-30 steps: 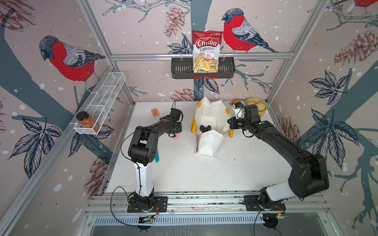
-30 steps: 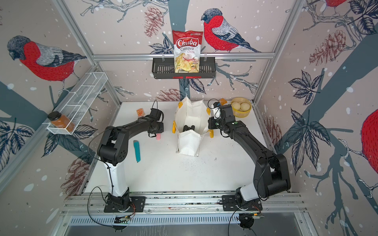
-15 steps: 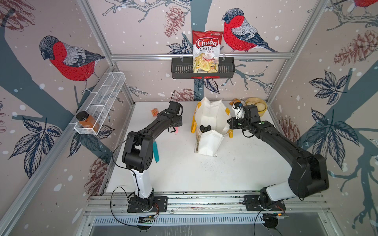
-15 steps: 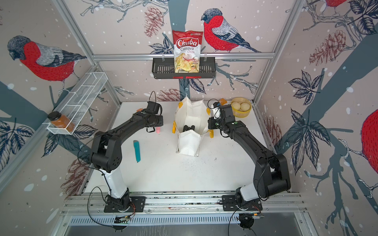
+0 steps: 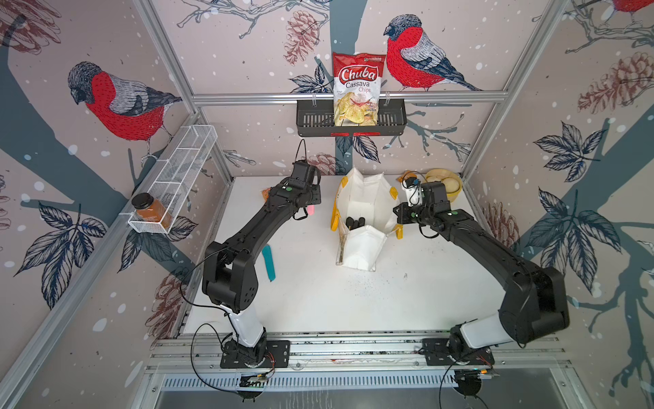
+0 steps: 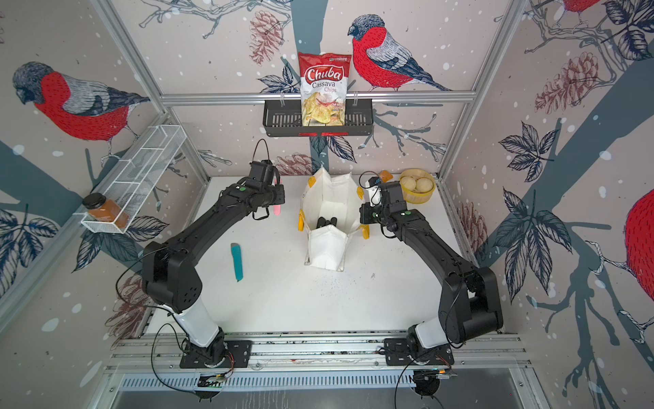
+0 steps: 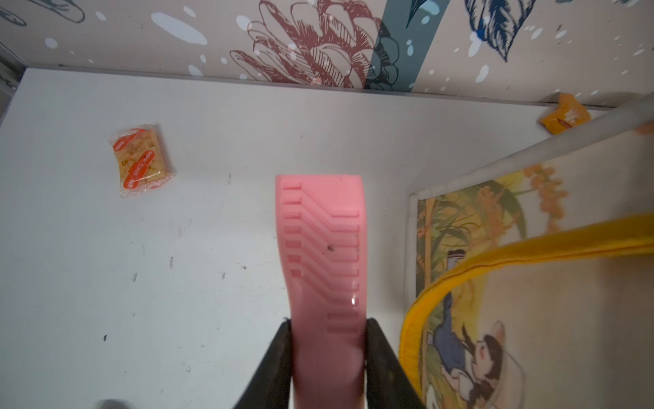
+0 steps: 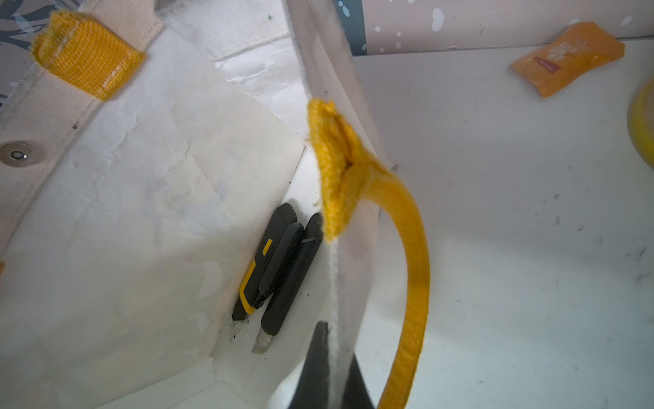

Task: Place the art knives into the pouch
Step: Pick up the utility knife at the center of the board, then place the utility knife in the pouch.

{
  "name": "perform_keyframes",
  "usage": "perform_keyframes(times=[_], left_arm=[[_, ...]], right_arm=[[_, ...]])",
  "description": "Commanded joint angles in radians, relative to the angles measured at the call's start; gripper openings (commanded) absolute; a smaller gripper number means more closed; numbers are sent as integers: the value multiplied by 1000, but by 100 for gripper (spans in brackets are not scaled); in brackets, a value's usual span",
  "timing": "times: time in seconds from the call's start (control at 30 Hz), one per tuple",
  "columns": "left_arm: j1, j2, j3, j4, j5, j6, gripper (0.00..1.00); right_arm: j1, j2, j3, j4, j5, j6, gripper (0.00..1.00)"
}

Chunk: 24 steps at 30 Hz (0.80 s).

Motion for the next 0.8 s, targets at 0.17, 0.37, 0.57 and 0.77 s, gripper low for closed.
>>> perform_keyframes(times=[0.17,0.37,0.57,0.77], left_arm=[[-87,-12,140,-68,-61,21,32],[-146,20,242,-106,-108,41,32],[-222,48,318,-88,-137,55,32],[-295,139,440,-130,-129,69,32]], right_arm=[[3,-6,5,17,-4,1,0],[4,-14,-5,21,-4,0,0],[3,-13,-6,23,-8,0,0],[3,-17,-10,23,-7,-2,0]])
